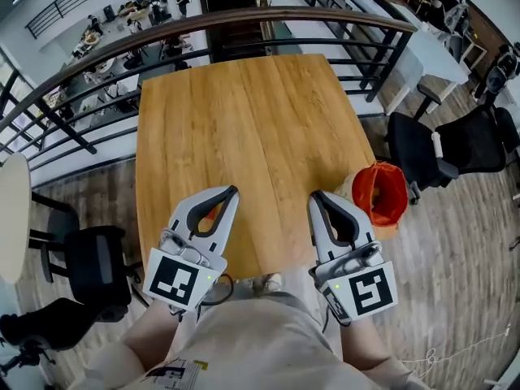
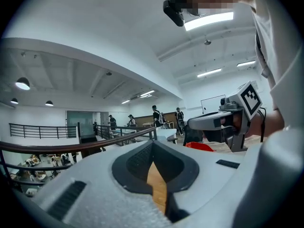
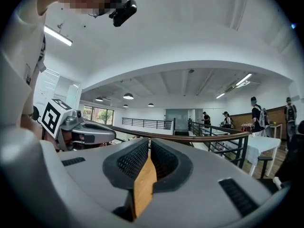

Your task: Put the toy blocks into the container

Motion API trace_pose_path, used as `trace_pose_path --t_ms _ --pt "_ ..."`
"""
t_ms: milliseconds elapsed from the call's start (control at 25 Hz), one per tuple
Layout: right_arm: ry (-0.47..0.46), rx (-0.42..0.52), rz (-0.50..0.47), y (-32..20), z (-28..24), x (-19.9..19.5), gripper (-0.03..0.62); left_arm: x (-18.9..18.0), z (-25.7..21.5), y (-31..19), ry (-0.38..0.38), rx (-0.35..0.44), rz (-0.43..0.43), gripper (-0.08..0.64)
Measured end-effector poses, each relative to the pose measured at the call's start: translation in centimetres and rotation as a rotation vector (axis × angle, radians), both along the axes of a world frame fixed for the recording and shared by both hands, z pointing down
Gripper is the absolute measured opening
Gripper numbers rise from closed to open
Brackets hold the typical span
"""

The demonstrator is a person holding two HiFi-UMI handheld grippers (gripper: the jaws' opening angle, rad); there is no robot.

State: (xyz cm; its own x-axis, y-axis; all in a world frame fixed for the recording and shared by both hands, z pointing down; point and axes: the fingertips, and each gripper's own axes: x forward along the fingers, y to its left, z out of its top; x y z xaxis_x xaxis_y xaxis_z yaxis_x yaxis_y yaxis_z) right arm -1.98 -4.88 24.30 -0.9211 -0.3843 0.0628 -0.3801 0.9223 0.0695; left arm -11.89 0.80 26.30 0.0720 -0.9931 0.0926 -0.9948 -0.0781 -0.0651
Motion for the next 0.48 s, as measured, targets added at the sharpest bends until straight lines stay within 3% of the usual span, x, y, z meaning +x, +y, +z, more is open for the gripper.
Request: trace_pose_path --t_ms 160,400,480 --pt "0.023 -0.019 -0.064 0.4 1.0 -2.8 0.026 -2.7 0.6 0.8 -0.028 0.018 -0.05 0.012" --pt "0.068 -0.037 -0.147 0.9 3.1 -6.7 0.031 -5.8 2.4 2.1 -0.007 -0.016 -0.138 0.012" --pt "0.089 -0.052 -0.178 1.2 4.0 -7.8 0.076 -6.7 3.2 2.5 0.001 -0.037 -0.163 0.012"
